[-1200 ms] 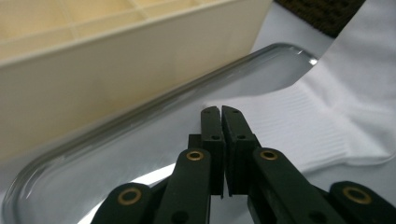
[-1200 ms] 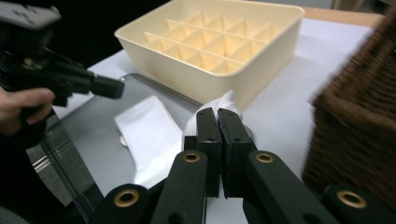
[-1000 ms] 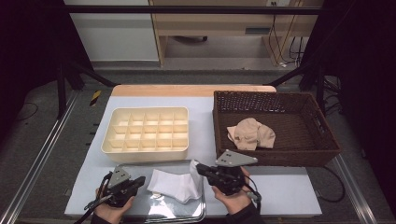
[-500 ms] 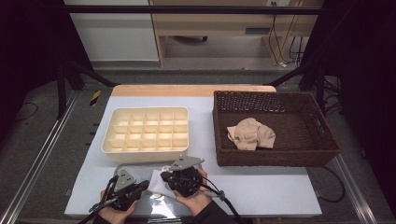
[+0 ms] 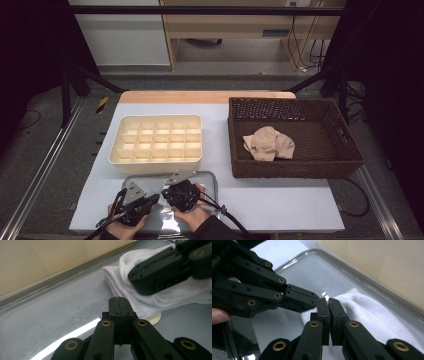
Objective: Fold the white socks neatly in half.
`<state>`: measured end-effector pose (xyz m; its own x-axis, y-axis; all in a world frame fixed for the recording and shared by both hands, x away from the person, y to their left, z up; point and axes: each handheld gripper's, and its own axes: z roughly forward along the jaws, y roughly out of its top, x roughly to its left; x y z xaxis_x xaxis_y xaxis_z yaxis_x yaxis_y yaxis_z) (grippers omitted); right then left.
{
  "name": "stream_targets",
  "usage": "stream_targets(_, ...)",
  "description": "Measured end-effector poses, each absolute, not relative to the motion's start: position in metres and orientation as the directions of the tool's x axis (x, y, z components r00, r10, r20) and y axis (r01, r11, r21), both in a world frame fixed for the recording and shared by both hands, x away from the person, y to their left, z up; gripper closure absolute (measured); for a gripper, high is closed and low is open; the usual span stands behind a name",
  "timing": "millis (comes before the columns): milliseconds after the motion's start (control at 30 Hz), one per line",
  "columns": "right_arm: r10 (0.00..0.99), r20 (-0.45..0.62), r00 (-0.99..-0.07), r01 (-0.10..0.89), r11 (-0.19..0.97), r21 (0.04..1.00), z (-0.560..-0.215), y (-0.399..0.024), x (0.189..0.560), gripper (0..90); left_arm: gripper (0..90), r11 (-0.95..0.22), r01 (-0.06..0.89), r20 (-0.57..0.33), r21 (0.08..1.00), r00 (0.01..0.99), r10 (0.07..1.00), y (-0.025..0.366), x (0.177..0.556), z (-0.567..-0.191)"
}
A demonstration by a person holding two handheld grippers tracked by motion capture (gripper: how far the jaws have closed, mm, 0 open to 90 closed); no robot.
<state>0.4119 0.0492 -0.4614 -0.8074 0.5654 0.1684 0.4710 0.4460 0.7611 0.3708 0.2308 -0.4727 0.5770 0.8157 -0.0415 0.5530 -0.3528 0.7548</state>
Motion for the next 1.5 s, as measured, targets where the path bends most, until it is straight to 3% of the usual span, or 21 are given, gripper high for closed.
stream_targets(367, 0.545, 0.211, -0.812, 0.456, 0.366, 0.811, -0.439, 0.031, 0.411, 76.3, 89.1, -0.296, 0.542, -0.073, 0.787, 0.558, 0.827, 0.238, 0.371, -0.464)
stream_targets(667, 0.602, 0.174, -0.779, 0.437, 0.323, 0.840, -0.410, -0.017, 0.412, 82.3, 87.0, -0.241, 0.504, -0.106, 0.829, 0.565, 0.818, 0.240, 0.370, -0.444)
stream_targets(933, 0.645, 0.164, -0.746, 0.464, 0.327, 0.823, -0.420, -0.053, 0.401, 78.5, 77.2, -0.276, 0.497, -0.091, 0.822, 0.595, 0.799, 0.219, 0.373, -0.439)
stream_targets(1133, 0.665, 0.204, -0.718, 0.523, 0.323, 0.789, -0.442, -0.067, 0.392, 67.2, 69.2, -0.304, 0.527, -0.076, 0.794, 0.581, 0.810, 0.206, 0.379, -0.448)
stream_targets(1267, 0.679, 0.217, -0.702, 0.548, 0.319, 0.774, -0.460, -0.068, 0.389, 57.6, 70.4, -0.321, 0.550, -0.062, 0.771, 0.567, 0.821, 0.202, 0.381, -0.456)
stream_targets(1500, 0.677, 0.208, -0.706, 0.559, 0.353, 0.750, -0.477, -0.057, 0.386, 56.7, 83.3, -0.334, 0.554, -0.050, 0.762, 0.564, 0.824, 0.199, 0.380, -0.462)
